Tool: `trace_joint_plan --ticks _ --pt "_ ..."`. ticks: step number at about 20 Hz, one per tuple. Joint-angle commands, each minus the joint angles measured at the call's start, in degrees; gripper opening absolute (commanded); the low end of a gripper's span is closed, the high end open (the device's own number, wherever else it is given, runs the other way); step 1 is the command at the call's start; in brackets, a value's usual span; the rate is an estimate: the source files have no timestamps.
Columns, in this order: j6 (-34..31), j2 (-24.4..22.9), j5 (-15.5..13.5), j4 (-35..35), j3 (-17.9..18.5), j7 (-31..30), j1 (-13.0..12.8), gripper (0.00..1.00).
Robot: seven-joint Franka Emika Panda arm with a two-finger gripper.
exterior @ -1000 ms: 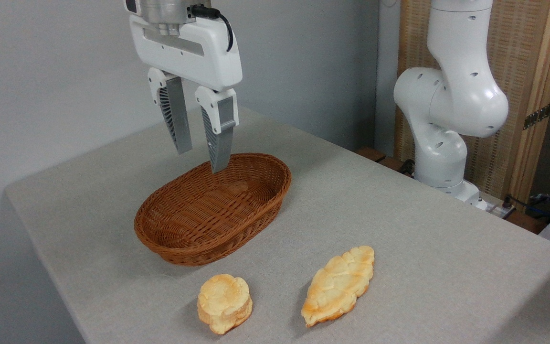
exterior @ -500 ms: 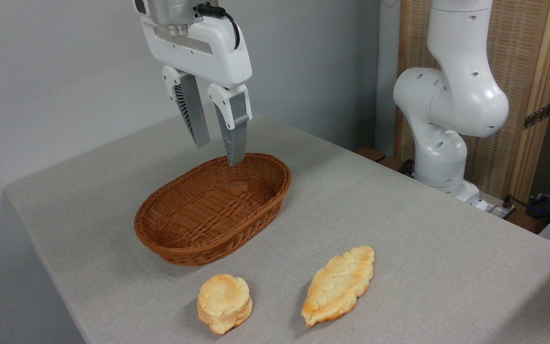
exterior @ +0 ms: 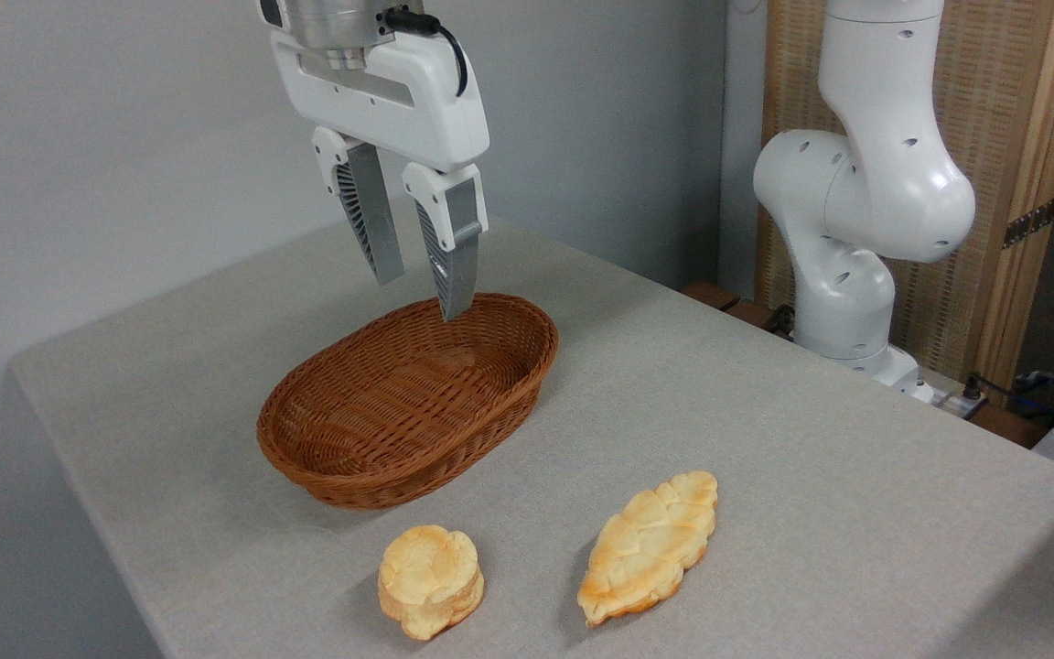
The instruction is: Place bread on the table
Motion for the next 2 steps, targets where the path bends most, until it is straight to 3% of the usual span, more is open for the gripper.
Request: trace_joint_plan --ticks 1,2 --pt "-1.53 0.56 -0.99 1.47 0.38 1.42 0.31 1.00" --pt "-1.53 0.56 -1.25 1.47 0.38 1.42 0.39 1.00"
